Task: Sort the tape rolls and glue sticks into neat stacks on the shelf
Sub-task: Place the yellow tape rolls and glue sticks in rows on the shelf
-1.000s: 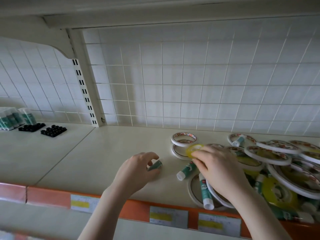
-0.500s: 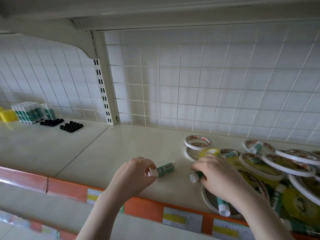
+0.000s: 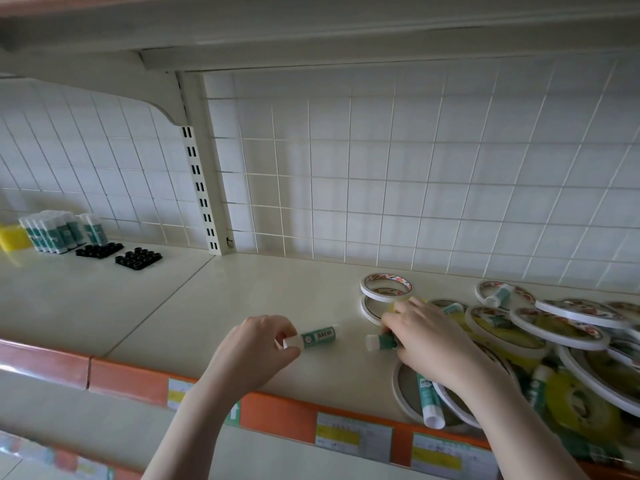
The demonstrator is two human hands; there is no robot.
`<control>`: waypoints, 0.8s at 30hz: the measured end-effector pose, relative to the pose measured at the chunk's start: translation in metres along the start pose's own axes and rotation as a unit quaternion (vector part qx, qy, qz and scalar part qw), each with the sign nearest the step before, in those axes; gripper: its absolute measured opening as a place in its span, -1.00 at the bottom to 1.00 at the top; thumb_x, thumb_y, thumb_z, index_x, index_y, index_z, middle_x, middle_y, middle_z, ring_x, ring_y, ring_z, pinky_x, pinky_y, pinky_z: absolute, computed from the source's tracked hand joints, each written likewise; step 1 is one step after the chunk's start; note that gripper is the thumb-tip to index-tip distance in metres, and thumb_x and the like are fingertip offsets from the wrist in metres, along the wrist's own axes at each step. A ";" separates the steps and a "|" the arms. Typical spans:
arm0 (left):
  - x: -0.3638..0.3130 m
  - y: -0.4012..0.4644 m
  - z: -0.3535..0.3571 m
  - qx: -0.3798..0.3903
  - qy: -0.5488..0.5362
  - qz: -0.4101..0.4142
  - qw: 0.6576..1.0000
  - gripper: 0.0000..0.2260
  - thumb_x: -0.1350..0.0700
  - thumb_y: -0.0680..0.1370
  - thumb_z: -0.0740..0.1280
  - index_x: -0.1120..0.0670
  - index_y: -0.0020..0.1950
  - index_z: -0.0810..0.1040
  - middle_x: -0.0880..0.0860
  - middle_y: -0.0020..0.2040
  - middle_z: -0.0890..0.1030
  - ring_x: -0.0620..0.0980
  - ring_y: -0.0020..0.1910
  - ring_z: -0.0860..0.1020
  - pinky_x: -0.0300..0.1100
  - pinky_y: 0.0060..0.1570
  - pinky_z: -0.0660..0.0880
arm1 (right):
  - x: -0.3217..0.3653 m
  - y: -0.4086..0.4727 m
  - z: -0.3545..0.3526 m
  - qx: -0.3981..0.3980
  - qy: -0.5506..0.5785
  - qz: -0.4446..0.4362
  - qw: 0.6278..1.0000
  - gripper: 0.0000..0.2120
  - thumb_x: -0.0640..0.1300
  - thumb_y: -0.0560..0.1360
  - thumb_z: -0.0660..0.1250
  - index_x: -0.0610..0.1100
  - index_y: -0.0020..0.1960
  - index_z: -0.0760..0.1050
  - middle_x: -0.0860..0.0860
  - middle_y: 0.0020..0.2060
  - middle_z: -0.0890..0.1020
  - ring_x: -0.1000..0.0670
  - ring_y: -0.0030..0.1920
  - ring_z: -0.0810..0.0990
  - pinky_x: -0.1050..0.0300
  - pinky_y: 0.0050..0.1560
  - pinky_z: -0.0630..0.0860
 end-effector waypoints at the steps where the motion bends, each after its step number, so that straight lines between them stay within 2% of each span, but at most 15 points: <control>1: 0.002 -0.001 -0.002 -0.006 -0.001 -0.005 1.000 -0.97 0.00 0.45 0.32 -0.10 -0.16 0.55 -0.17 -0.24 0.55 -0.18 -0.20 0.53 -0.25 -0.16 0.45 | 0.001 -0.001 -0.001 -0.007 0.011 -0.003 1.000 -0.76 -0.27 0.51 0.17 -0.09 0.15 0.42 0.01 0.09 0.49 -0.04 0.16 0.40 0.14 0.13 0.34; 6: 0.004 -0.008 -0.011 -0.031 -0.010 -0.017 0.999 -0.96 0.01 0.46 0.32 -0.12 -0.14 0.57 -0.18 -0.26 0.55 -0.18 -0.21 0.52 -0.22 -0.15 0.46 | 0.002 -0.005 -0.006 -0.043 0.062 -0.016 0.997 -0.78 -0.15 0.55 0.17 -0.01 0.19 0.37 0.06 0.07 0.52 -0.02 0.16 0.44 0.10 0.18 0.34; 10: 0.006 -0.014 -0.015 -0.060 -0.014 -0.028 0.998 -0.94 0.03 0.46 0.33 -0.07 -0.16 0.59 -0.14 -0.26 0.59 -0.15 -0.23 0.54 -0.11 -0.12 0.50 | -0.001 -0.010 -0.008 -0.067 0.116 -0.023 0.991 -0.77 -0.06 0.58 0.15 0.03 0.23 0.36 0.07 0.08 0.46 0.01 0.12 0.45 0.06 0.09 0.44; 12: 0.008 -0.018 -0.019 -0.081 -0.030 -0.032 0.996 -0.90 -0.04 0.43 0.31 -0.07 -0.20 0.59 -0.13 -0.29 0.59 -0.14 -0.26 0.54 -0.10 -0.14 0.51 | -0.002 -0.011 -0.008 -0.084 0.136 -0.030 0.987 -0.74 -0.02 0.59 0.17 0.06 0.27 0.37 0.07 0.07 0.46 0.02 0.12 0.44 0.06 0.07 0.44; 15: 0.009 -0.024 -0.027 -0.115 -0.052 -0.033 0.991 -0.84 -0.11 0.37 0.27 -0.08 -0.21 0.59 -0.15 -0.31 0.58 -0.18 -0.29 0.54 -0.16 -0.17 0.51 | -0.004 -0.012 -0.010 -0.117 0.185 -0.036 0.975 -0.71 -0.05 0.56 0.24 0.04 0.28 0.45 0.04 0.03 0.50 0.01 0.09 0.46 0.08 0.04 0.44; 18: 0.010 -0.028 -0.036 -0.143 -0.075 -0.031 0.986 -0.87 -0.09 0.39 0.36 -0.08 -0.18 0.63 -0.15 -0.31 0.59 -0.21 -0.27 0.54 -0.23 -0.20 0.49 | -0.006 -0.014 -0.015 -0.156 0.221 -0.025 0.962 -0.71 -0.14 0.49 0.36 -0.06 0.21 0.55 -0.01 -0.02 0.56 -0.06 0.03 0.53 0.07 -0.02 0.47; 21: 0.012 -0.032 -0.047 -0.182 -0.084 -0.016 0.980 -0.81 -0.08 0.38 0.37 -0.04 -0.11 0.66 -0.14 -0.30 0.58 -0.21 -0.25 0.53 -0.34 -0.25 0.42 | -0.008 -0.013 -0.016 -0.177 0.270 0.004 0.946 -0.71 -0.17 0.44 0.43 -0.11 0.16 0.59 -0.04 -0.01 0.62 -0.08 0.03 0.55 0.10 0.01 0.43; 23: 0.017 -0.034 -0.054 -0.201 -0.083 -0.007 0.976 -0.85 0.00 0.42 0.45 0.00 -0.04 0.66 -0.14 -0.29 0.56 -0.23 -0.25 0.51 -0.46 -0.27 0.36 | -0.006 -0.011 -0.020 -0.201 0.309 0.023 0.929 -0.71 -0.19 0.38 0.48 -0.13 0.10 0.62 -0.03 -0.02 0.66 -0.01 -0.02 0.58 0.23 -0.04 0.39; 24: 0.020 -0.035 -0.059 -0.210 -0.084 0.001 0.974 -0.84 0.06 0.45 0.45 0.01 0.01 0.66 -0.15 -0.28 0.55 -0.24 -0.26 0.50 -0.49 -0.28 0.34 | -0.005 -0.011 -0.023 -0.219 0.327 0.034 0.919 -0.72 -0.20 0.35 0.51 -0.13 0.05 0.63 -0.01 -0.08 0.67 0.11 -0.12 0.58 0.33 -0.11 0.36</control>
Point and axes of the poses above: each hand's wrist, its own y-axis towards the middle knuckle, its own z-axis out of the palm, x = y × z, the point moved 10 cm from there along y, towards the middle knuckle
